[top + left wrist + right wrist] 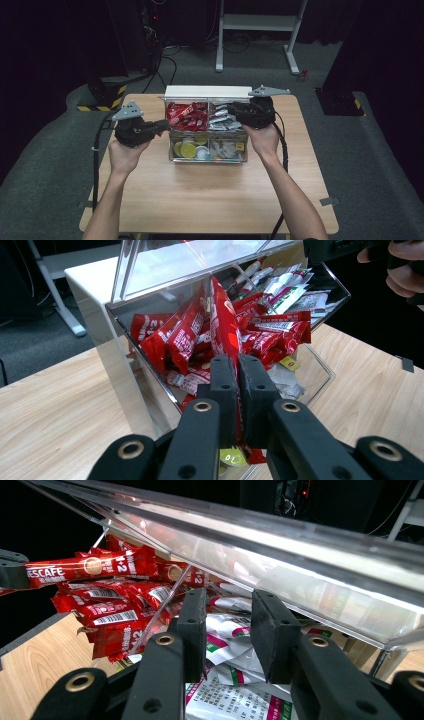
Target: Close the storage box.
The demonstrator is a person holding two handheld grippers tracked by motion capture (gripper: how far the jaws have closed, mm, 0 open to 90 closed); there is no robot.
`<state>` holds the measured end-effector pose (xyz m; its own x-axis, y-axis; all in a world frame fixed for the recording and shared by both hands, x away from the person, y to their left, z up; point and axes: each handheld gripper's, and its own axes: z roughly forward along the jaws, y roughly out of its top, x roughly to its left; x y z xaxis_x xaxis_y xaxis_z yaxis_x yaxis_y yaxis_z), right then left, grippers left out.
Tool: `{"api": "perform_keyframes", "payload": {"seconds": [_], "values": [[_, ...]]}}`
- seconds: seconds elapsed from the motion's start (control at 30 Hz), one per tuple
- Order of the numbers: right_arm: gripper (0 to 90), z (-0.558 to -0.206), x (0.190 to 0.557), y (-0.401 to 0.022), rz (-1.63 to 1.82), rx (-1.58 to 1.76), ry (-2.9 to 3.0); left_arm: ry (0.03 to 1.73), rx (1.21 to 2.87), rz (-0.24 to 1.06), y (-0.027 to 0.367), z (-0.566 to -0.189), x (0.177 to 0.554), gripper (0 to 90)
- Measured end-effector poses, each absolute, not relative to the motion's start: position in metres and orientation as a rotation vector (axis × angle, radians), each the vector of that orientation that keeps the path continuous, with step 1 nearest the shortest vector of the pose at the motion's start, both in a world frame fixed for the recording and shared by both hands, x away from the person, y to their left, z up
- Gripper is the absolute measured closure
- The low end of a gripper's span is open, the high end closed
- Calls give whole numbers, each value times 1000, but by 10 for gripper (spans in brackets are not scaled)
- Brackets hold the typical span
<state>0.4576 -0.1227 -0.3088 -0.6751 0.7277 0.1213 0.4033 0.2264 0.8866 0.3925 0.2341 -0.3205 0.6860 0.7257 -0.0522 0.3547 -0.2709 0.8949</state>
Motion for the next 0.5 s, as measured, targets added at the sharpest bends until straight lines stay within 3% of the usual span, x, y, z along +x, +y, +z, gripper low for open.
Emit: {"api": "perform_keyframes", "payload": {"seconds": [0.5], "values": [[675, -309, 458, -123, 1431, 1049, 2188, 853, 1856, 447, 245, -318, 383, 864]]}}
